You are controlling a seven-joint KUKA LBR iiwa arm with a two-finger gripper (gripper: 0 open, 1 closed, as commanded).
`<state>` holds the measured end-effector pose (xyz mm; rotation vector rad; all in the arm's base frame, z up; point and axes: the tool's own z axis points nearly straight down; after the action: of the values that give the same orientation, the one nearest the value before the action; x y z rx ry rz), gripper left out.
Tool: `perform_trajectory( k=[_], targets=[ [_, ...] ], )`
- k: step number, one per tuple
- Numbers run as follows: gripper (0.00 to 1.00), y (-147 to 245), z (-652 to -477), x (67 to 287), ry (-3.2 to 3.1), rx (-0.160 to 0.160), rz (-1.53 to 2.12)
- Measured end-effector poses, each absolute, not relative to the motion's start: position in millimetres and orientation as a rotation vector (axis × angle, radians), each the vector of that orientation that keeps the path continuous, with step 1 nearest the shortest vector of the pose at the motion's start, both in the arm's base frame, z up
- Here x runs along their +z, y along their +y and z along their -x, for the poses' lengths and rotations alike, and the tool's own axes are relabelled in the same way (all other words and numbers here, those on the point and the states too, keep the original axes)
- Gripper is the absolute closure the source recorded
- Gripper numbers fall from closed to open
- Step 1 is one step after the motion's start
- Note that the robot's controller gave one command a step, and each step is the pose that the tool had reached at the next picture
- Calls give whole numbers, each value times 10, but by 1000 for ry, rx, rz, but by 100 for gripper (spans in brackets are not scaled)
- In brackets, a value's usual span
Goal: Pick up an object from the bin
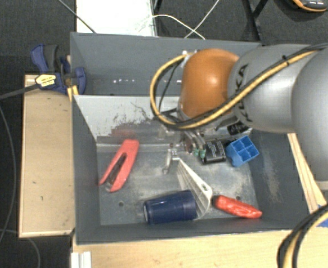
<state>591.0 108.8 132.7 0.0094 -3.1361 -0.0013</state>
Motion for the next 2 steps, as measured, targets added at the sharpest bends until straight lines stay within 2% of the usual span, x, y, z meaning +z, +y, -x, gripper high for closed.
perform_trajectory(
  k=[1, 2],
  targets=[
    [0, 1082, -5928, 1377, -3144, -3, -3],
    [0, 2148, -5593, 873, -3096, -1, -532]
  ],
)
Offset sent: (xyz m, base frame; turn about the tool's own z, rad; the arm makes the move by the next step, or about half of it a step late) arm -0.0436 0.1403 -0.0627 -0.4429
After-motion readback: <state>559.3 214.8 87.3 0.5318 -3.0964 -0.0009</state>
